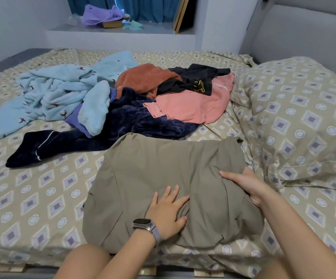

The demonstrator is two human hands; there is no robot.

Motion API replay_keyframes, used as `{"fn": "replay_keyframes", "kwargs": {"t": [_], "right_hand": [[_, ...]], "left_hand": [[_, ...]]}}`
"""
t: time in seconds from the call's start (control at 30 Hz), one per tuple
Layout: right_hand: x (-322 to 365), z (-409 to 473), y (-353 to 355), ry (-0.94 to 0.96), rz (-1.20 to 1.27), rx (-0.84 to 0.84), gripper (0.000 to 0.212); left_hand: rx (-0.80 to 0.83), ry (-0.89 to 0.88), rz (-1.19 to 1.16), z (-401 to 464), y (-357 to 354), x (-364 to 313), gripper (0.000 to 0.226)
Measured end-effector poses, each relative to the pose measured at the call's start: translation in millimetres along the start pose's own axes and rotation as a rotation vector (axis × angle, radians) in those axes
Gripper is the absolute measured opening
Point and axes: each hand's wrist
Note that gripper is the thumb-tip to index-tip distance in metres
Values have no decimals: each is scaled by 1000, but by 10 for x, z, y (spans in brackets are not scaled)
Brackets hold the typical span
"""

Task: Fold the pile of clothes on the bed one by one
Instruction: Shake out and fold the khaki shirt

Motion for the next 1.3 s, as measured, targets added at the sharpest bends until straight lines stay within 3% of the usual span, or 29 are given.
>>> {"fn": "replay_keyframes", "kwargs": {"t": [0.13, 0.23, 0.33, 0.4, 0.53, 0.6, 0.7, 0.77, 0.87, 0.97, 1.03, 1.1, 1.17, 1.23, 1.3], "right_hand": [[419, -58, -340, 72, -183, 89, 27], [765, -4, -778, 100, -347, 175, 16], [965, 54, -1351, 143, -508, 280, 20], [986, 80, -1778, 139, -615, 347, 24], [764, 133, -2565, 120, -643, 510, 41], [625, 71, -2851, 150, -513, 584, 37], [409, -38, -3049, 23, -410, 675, 46], [291, -31, -3007, 67, -351, 648, 31], [195, 0, -2650, 392, -372, 360, 24], [40, -167, -2239, 608, -513, 152, 22], [-109, -347, -2089, 658, -706, 212, 24], [-261, -516, -2047, 632, -997, 364, 56], [-371, -585, -2059, 622, -1255, 421, 71], [-391, -636, -2103, 686, -1266, 403, 50], [-417, -701, -2126, 857, -1139, 388, 34]], "left_hand": [[-91, 38, -736, -45, 140, 39, 70], [-14, 168, -1184, -146, 337, 153, 50], [99, 266, -1595, -228, 529, 365, 26], [47, 363, -1716, -308, 636, 573, 21], [-303, 485, -1376, -539, 731, 1058, 61], [-284, 548, -1355, -606, 764, 1262, 70], [-142, 627, -1305, -601, 758, 1469, 80], [-196, 720, -1252, -563, 738, 1561, 86], [-372, 769, -1072, -543, 739, 1637, 86], [-403, 716, -867, -446, 742, 1700, 81], [-441, 684, -765, -390, 769, 1672, 76], [-481, 656, -576, -362, 794, 1596, 68], [-380, 645, -433, -341, 777, 1559, 49], [-265, 652, -408, -358, 738, 1597, 23], [-232, 672, -457, -397, 716, 1706, 24]]}}
Point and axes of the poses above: each hand's wrist, its own z-axis towards the middle knuckle, its own y-axis out of the back of the hand, x = y × z, and after that the axes turned 13 degrees about y, right-handed
